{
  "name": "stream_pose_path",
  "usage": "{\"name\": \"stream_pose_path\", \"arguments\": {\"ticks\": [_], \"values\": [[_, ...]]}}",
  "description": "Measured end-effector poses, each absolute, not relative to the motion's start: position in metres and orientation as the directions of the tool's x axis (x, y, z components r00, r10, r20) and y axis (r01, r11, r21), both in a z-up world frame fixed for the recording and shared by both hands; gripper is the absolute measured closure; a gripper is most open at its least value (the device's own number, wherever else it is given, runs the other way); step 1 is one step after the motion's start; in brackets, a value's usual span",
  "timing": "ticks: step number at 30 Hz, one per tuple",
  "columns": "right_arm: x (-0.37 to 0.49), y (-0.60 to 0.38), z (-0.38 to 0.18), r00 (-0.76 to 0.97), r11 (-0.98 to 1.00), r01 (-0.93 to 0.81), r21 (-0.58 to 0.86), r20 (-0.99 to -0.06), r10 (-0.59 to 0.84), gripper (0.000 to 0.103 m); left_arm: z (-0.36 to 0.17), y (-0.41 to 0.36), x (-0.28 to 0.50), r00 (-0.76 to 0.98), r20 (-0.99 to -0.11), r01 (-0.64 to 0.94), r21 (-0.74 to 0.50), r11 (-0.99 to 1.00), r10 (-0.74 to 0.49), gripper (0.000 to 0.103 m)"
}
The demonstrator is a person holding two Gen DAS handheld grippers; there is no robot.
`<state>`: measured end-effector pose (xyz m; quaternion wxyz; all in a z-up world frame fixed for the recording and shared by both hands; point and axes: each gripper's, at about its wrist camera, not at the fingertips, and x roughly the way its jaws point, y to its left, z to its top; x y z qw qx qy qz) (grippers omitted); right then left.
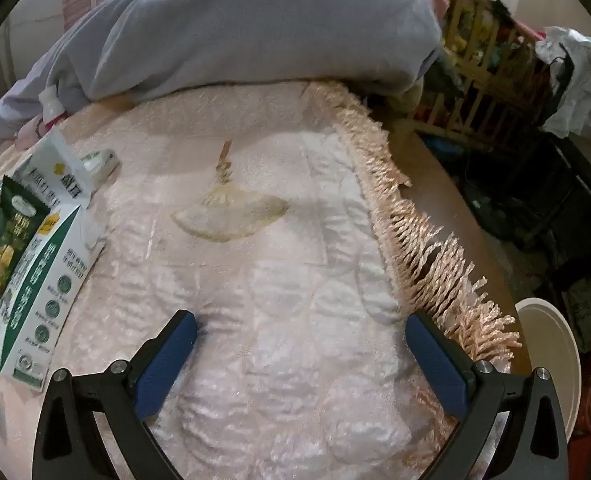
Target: Collect trash
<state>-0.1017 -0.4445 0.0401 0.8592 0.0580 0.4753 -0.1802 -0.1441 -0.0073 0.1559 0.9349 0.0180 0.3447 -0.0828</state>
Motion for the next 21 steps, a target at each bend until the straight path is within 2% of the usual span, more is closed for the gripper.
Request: {"name": "stream_pose_path", "arguments": {"ticks": [4, 11, 16, 21], "values": [[-0.122, -0.431, 0.06, 0.511, 0.938, 0.344, -0.033, -0.832, -0.217, 0.0, 0.17, -0.023, -0.163, 0.765, -0.621, 0.206, -0.016, 0.978, -0.171, 0.001], [-0.183, -0.373, 0.13, 0.698, 0.954, 0.297, 0.045, -0.692, -0.185, 0.0, 0.201, -0.033, -0.185, 0.815, -0.548, 0.22, -0.005, 0.975, -0.187, 0.001], [-0.196, -0.339, 0.176, 0.789, 0.965, 0.25, 0.076, -0.594, -0.158, 0.0, 0.22, -0.031, -0.197, 0.841, -0.505, 0.219, -0.011, 0.976, -0.195, 0.001], [-0.202, -0.308, 0.213, 0.839, 0.974, 0.221, 0.053, -0.519, -0.162, 0.0, 0.229, -0.033, -0.204, 0.861, -0.471, 0.211, -0.013, 0.977, -0.192, 0.001]]}}
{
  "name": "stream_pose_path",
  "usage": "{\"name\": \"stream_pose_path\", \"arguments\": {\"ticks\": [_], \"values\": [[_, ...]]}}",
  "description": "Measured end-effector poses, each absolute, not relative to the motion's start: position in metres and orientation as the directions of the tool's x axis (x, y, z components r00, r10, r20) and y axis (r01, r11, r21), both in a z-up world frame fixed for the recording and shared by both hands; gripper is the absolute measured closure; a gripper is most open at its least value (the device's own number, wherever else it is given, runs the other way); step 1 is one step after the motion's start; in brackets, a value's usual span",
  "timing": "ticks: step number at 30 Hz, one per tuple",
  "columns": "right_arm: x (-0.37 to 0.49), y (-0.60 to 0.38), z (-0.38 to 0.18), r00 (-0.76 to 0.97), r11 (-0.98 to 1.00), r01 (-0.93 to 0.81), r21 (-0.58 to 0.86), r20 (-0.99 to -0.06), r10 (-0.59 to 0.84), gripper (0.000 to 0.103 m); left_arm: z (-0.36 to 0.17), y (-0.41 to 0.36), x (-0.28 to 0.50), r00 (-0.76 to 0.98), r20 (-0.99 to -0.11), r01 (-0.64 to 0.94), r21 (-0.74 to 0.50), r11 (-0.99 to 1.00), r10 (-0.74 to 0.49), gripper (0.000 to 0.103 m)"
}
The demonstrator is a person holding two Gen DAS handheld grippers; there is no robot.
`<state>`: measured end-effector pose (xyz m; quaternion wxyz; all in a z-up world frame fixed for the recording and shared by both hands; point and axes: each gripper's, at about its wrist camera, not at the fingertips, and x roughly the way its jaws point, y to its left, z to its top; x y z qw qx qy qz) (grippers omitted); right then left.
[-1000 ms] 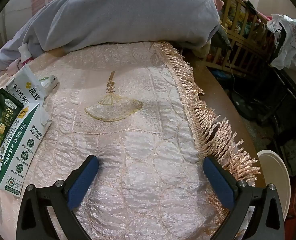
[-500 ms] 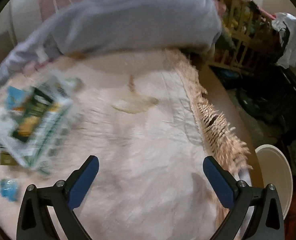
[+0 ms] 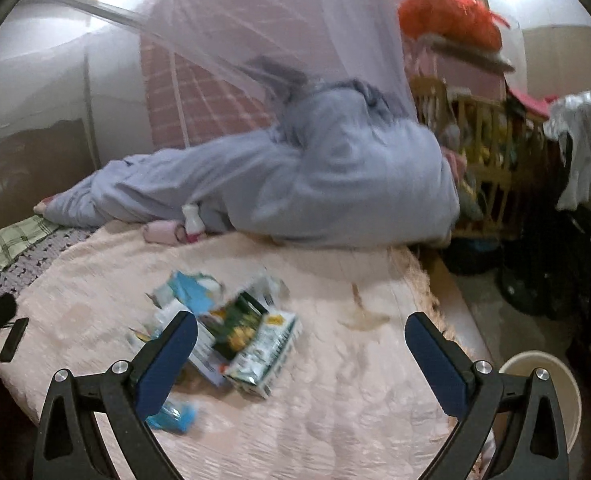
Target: Collect trash
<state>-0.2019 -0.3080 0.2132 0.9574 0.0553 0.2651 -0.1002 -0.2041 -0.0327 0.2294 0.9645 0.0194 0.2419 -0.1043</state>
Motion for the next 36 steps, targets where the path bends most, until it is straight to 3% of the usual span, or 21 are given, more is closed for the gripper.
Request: {"name": "stream_pose_path", "arguments": {"ticks": [10, 36], "values": [[-0.222, -0.275, 0.246, 0.897, 0.983, 0.181, 0.005, -0.41, -0.164, 0.0, 0.239, -0.026, -0.212, 0.875, -0.441, 0.202, -0.046, 0.978, -0.202, 0.001], [-0.227, -0.261, 0.25, 0.905, 0.988, 0.155, -0.011, -0.399, -0.146, 0.0, 0.243, -0.017, -0.21, 0.877, -0.438, 0.186, -0.07, 0.98, -0.198, 0.001]]}}
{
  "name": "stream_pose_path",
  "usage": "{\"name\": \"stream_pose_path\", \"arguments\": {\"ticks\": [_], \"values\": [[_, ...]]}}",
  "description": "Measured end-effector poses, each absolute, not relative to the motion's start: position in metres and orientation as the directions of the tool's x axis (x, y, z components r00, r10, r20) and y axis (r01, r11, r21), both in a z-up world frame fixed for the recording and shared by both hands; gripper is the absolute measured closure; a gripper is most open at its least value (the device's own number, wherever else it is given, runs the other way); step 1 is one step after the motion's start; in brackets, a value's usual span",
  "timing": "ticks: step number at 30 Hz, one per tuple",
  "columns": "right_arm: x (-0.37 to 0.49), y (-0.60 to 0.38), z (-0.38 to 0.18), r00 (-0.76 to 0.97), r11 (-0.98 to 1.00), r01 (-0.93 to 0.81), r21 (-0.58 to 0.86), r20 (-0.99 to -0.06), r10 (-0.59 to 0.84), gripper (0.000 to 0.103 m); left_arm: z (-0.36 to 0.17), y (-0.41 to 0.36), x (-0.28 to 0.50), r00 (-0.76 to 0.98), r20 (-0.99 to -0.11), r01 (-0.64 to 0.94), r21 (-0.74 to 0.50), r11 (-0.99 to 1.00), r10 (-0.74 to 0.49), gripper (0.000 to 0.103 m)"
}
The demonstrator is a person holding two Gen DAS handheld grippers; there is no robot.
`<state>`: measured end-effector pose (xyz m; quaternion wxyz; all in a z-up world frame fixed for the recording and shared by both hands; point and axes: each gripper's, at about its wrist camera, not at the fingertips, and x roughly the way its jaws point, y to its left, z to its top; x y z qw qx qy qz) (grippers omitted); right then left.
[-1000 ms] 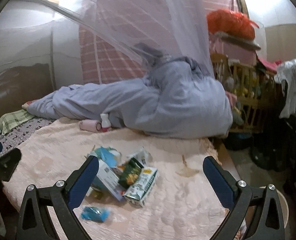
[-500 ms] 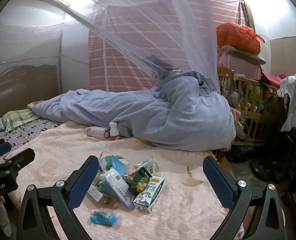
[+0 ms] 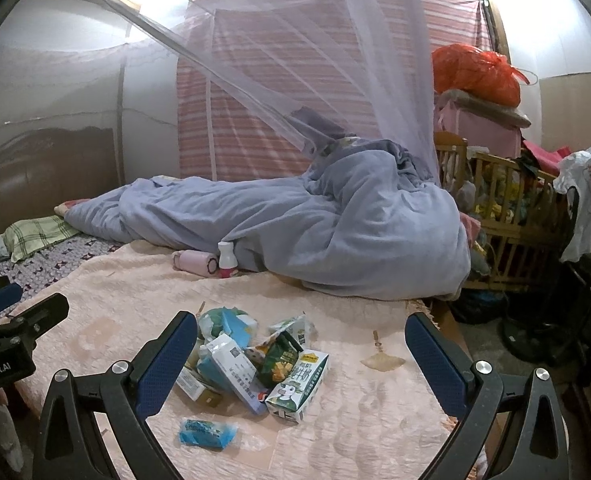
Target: Collect trash
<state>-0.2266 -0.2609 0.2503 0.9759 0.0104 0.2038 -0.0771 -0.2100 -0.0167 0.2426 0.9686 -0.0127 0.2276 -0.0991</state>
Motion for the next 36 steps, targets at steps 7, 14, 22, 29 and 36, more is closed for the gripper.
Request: {"name": "stream_pose_path", "arguments": {"ticks": [7, 14, 22, 29, 36], "values": [[-0.2263, -0.2629, 0.2488, 0.902, 0.987, 0.161, -0.004, -0.406, -0.149, 0.0, 0.242, -0.0168, -0.2088, 0.876, -0.44, 0.184, -0.071, 0.98, -0.197, 0.001], [-0.2263, -0.2636, 0.249, 0.902, 0.987, 0.161, -0.002, -0.406, -0.148, 0.0, 0.2421, -0.0175, -0.2093, 0.877, -0.439, 0.186, -0.068, 0.98, -0.197, 0.001], [-0.2255, -0.2639, 0.2473, 0.897, 0.988, 0.154, -0.002, -0.418, -0.14, 0.0, 0.2408, -0.0179, -0.2079, 0.874, -0.444, 0.19, -0.069, 0.979, -0.2, 0.001], [-0.2221, -0.2652, 0.2444, 0.891, 0.988, 0.151, 0.0, -0.432, -0.137, 0.0, 0.2394, -0.0207, -0.205, 0.871, -0.448, 0.191, -0.068, 0.979, -0.201, 0.001], [-0.2209, -0.2646, 0.2428, 0.889, 0.989, 0.15, -0.002, -0.438, -0.136, 0.0, 0.2387, -0.0228, -0.2039, 0.87, -0.45, 0.191, -0.065, 0.979, -0.199, 0.001]]}}
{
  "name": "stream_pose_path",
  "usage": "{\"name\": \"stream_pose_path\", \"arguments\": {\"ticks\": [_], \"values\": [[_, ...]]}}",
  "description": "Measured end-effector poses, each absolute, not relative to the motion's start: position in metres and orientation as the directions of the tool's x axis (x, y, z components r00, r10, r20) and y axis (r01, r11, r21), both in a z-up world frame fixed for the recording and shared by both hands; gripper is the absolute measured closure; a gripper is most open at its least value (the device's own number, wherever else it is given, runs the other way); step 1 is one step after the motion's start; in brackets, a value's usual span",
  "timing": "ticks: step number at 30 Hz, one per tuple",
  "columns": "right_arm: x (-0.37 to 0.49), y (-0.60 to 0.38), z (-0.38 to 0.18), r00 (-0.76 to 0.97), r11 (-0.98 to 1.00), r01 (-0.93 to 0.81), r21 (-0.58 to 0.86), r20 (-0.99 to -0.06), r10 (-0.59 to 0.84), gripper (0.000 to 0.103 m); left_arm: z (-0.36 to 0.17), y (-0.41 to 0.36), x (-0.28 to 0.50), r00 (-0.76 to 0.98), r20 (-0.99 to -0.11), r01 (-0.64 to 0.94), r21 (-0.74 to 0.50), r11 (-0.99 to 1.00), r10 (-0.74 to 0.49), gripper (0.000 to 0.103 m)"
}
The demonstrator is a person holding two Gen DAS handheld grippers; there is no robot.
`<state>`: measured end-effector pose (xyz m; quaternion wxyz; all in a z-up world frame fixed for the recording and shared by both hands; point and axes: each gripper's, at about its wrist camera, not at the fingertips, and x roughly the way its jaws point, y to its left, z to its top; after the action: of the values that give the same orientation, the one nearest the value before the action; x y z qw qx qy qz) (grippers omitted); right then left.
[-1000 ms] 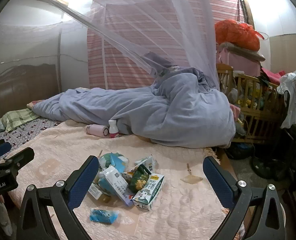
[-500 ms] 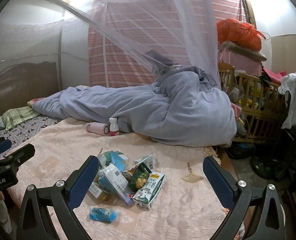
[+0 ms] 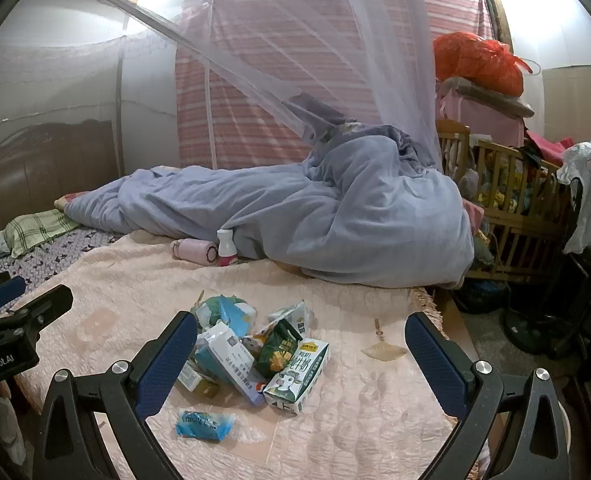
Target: Collect trash
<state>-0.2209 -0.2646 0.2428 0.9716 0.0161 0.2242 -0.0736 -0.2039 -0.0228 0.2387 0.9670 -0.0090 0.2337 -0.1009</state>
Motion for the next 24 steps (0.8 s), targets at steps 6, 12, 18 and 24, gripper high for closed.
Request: {"name": "stream_pose_path", "arguments": {"ticks": [6, 12, 18, 24], "values": [[-0.218, -0.26, 0.239, 0.884, 0.99, 0.14, -0.007, -0.45, -0.128, 0.0, 0.23, -0.027, -0.198, 0.865, -0.461, 0.189, -0.064, 0.98, -0.197, 0.001], [-0.214, -0.257, 0.234, 0.877, 0.991, 0.133, -0.015, -0.465, -0.125, 0.0, 0.221, -0.026, -0.196, 0.859, -0.474, 0.187, -0.064, 0.98, -0.195, 0.001], [-0.211, -0.258, 0.228, 0.868, 0.991, 0.131, -0.018, -0.482, -0.124, 0.0, 0.218, -0.022, -0.191, 0.849, -0.489, 0.189, -0.07, 0.979, -0.199, 0.001], [-0.207, -0.26, 0.218, 0.854, 0.991, 0.131, -0.013, -0.506, -0.119, 0.0, 0.212, -0.024, -0.184, 0.84, -0.506, 0.193, -0.064, 0.979, -0.199, 0.001]]}}
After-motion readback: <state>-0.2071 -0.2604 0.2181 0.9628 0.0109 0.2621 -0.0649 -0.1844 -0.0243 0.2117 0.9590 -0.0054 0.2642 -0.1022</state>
